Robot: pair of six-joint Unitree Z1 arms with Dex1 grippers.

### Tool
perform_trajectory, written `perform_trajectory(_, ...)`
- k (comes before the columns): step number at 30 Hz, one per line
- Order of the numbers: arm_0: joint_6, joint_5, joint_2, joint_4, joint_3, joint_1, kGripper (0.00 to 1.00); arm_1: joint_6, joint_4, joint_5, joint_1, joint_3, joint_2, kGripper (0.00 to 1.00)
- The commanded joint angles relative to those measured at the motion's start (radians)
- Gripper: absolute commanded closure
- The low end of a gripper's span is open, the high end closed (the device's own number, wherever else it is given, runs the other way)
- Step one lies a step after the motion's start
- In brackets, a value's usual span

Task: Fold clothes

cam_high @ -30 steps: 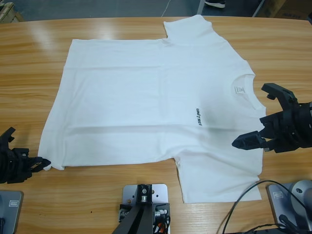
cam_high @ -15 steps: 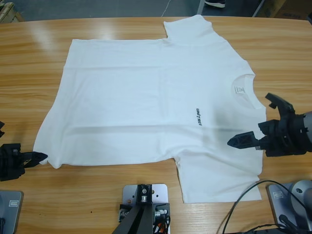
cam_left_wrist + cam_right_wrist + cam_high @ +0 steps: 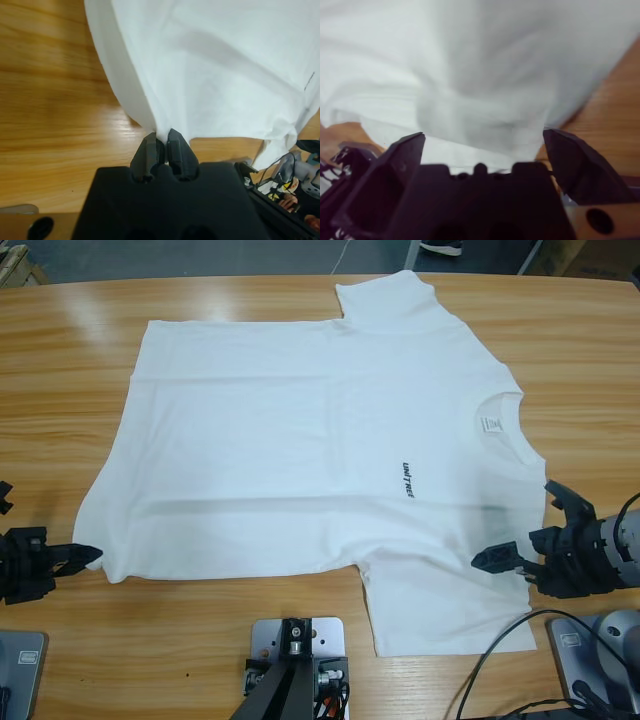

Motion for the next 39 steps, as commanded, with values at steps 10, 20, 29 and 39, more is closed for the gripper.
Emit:
perform_trajectory(10, 0.032, 0.014, 0.091, -0.054, 0.016, -0.009, 1.000, 0.021, 0.090, 0.173, 0.011, 0.044, -0.082, 0.044)
perform_trajectory(20, 0.034, 0.015, 0.086, -0.054, 0.017, -0.009, 1.000, 0.003, 0.088, 0.116, 0.023, 0.046, -0.071, 0.046)
perform_trajectory(29, 0.036, 0.015, 0.086, -0.057, 0.018, -0.009, 1.000, 0.012, 0.049, 0.044, 0.027, 0.043, 0.006, 0.115)
perform_trajectory(39, 0.032, 0.013, 0.070, -0.057, 0.027, -0.009, 1.000, 0.017, 0.034, 0.109, 0.076, 0.044, 0.053, 0.119)
